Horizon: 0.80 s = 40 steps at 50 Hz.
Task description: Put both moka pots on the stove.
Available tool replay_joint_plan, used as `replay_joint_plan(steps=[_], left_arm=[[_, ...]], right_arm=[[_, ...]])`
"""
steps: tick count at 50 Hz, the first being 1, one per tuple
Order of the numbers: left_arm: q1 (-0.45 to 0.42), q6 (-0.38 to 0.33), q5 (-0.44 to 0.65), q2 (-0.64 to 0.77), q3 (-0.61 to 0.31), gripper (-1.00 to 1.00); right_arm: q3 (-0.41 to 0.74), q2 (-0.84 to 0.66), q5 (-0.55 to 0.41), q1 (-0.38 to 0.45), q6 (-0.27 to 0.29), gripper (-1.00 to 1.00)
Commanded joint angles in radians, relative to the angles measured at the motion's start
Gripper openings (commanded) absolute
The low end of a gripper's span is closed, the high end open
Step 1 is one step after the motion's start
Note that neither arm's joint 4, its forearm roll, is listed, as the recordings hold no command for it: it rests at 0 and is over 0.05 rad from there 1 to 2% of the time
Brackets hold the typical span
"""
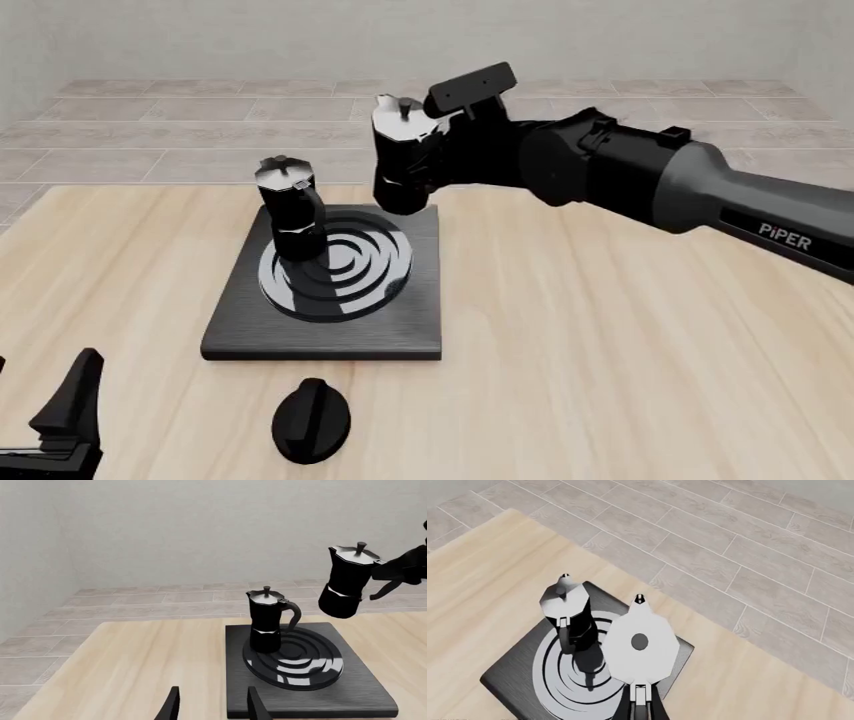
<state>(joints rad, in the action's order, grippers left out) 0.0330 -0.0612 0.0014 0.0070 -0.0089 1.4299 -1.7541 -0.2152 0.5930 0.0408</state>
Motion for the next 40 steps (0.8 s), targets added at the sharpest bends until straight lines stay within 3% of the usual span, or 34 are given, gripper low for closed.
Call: replay_joint_plan(steps=[1, 24, 40], left_arm=[[0.001, -0.002, -0.003, -0.003, 0.005, 1.00], [0.005, -0.004, -0.003, -0.002, 0.005, 1.00], [0.005, -0.005, -0.001, -0.001, 0.005, 1.00]], right_arm=[[0.027, 0.006, 0.021, 0.021, -0.021, -1.00], [0.022, -0.028, 0.053, 0.040, -0.069, -1.00], [0.008, -0.033, 0.063, 0.047, -0.072, -1.00]])
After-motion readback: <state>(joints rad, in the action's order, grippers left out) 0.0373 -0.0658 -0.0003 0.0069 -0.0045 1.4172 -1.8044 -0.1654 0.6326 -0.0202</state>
